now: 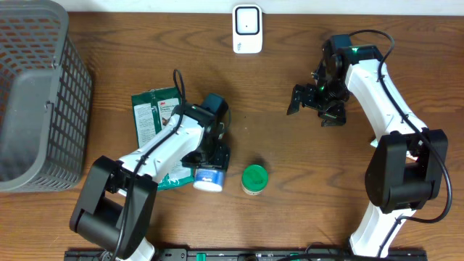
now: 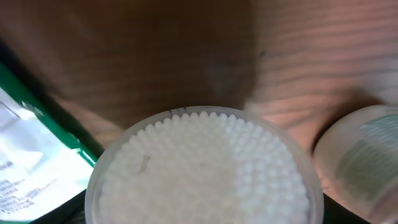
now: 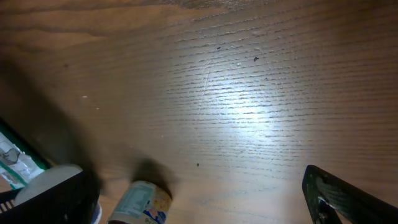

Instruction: Scan the item barcode

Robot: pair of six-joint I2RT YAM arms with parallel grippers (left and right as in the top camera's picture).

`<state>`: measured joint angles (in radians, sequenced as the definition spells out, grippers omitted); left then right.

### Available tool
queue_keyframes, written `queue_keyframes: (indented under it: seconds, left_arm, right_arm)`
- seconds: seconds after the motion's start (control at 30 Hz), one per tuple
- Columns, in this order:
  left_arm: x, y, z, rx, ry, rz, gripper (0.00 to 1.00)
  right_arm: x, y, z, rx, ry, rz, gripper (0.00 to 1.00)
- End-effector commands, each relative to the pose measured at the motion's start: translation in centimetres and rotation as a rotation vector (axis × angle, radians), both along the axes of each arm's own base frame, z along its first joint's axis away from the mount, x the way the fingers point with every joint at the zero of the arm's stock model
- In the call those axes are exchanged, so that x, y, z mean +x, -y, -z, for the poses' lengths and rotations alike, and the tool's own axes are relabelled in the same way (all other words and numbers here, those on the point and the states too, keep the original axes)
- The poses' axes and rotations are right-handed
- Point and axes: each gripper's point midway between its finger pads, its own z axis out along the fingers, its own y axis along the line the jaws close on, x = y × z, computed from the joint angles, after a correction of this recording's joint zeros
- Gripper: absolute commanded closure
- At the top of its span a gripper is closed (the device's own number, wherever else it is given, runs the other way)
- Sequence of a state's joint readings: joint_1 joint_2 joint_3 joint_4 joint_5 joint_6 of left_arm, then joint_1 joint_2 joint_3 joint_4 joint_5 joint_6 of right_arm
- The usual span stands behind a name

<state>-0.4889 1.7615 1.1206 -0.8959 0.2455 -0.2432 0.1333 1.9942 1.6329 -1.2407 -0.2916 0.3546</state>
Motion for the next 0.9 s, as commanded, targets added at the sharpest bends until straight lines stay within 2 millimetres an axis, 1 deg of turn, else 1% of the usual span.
queue_keyframes:
  seconds: [0.0, 0.07, 0.1, 0.17, 0.23, 0.33, 0.4, 0.47, 0.53, 0.57, 0.63, 0.7, 0.87]
  left_arm:
    - [1.5, 0.6, -1.4, -0.014, 0.056, -0.004, 0.32]
    - [2.3, 0.4, -1.9, 0.001, 0.092, -0.004, 0.32]
    - [3.0, 0.4, -2.4, 0.007, 0.122, -0.005, 0.31]
    - [4.5, 0.5, -3.4, 0.011, 0.187, -0.007, 0.31]
    - [6.7, 0.7, -5.1, 0.013, 0.293, -0.016, 0.31]
    - [10.2, 0.4, -8.4, 0.032, 0.488, -0.047, 0.31]
    - [12.3, 0.0, -11.5, 0.038, 0.645, -0.084, 0.31]
    - [14.0, -0.5, -14.2, 0.043, 0.777, -0.124, 0.31]
    - [15.1, -0.8, -16.0, 0.040, 0.874, -0.159, 0.31]
    - [15.4, -0.8, -16.2, 0.033, 0.895, -0.166, 0.31]
    - [15.4, -0.8, -15.7, 0.027, 0.899, -0.174, 0.31]
    - [15.4, -0.8, -14.4, 0.025, 0.896, -0.186, 0.31]
    - [15.2, -0.8, -10.4, -0.021, 0.920, -0.243, 0.31]
  right_arm:
    - [-0.3, -0.5, -0.4, 0.006, 0.009, -0.023, 0.01]
    - [-0.3, -0.5, -0.4, 0.006, 0.011, -0.023, 0.01]
    - [-0.3, -0.5, -0.4, 0.007, 0.011, -0.023, 0.01]
    - [-0.2, -0.5, -0.4, 0.007, 0.015, -0.023, 0.01]
    - [0.0, -0.5, -0.4, 0.007, 0.022, -0.022, 0.01]
    - [0.4, 0.0, -0.3, -0.011, 0.036, -0.017, 0.01]
    - [0.7, 0.4, -0.2, -0.035, 0.049, -0.016, 0.01]
    - [0.9, 0.6, -0.1, -0.048, 0.060, -0.016, 0.01]
    - [1.0, 0.6, -0.1, -0.047, 0.063, -0.016, 0.01]
    - [1.0, 0.6, -0.1, -0.047, 0.063, -0.016, 0.01]
    - [1.0, 0.6, -0.1, -0.047, 0.064, -0.016, 0.01]
    - [1.2, 0.6, -0.1, -0.046, 0.071, -0.016, 0.01]
    - [1.8, 0.5, -0.2, -0.043, 0.098, -0.015, 0.01]
